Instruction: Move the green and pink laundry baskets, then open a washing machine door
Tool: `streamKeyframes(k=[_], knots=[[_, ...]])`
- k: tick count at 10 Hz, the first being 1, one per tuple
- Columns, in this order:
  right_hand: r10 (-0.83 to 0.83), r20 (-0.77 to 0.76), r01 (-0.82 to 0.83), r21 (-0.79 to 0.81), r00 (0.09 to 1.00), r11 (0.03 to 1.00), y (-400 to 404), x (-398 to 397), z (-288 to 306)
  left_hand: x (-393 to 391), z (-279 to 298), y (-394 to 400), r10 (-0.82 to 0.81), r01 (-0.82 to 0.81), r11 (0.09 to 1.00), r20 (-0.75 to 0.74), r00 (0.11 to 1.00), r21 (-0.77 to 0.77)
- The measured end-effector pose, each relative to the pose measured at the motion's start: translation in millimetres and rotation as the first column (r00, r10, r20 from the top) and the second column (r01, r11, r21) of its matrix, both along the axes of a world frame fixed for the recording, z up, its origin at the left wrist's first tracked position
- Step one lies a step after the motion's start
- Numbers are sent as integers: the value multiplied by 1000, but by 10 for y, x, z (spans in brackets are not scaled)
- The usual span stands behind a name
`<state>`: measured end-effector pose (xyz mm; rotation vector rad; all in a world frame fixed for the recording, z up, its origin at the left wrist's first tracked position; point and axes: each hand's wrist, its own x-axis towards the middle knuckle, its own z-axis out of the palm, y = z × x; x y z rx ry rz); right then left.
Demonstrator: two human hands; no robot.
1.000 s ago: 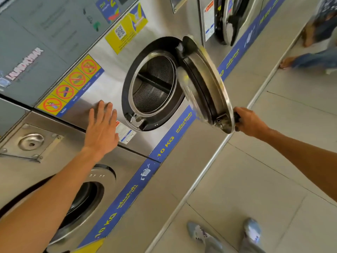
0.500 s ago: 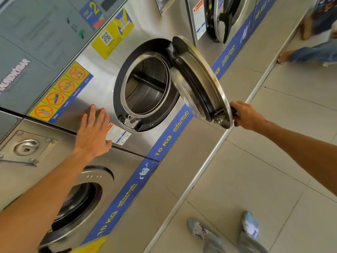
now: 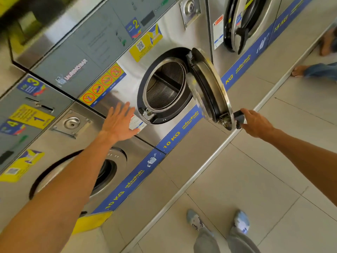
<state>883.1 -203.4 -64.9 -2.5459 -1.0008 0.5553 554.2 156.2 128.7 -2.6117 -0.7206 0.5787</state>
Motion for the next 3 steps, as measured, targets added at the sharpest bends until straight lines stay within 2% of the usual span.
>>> streamKeyframes(k=[1, 2, 3], knots=[[55, 23, -55, -14, 998, 998, -40, -215, 333, -137, 162, -357, 91, -87, 994, 58, 994, -68], [42, 86, -42, -8, 995, 999, -95, -420, 681, -286, 314, -675, 147, -125, 982, 161, 976, -140], [17, 154, -40, 146, 988, 988, -115, -792, 1049, -541, 407, -1001, 182, -153, 978, 220, 959, -142]])
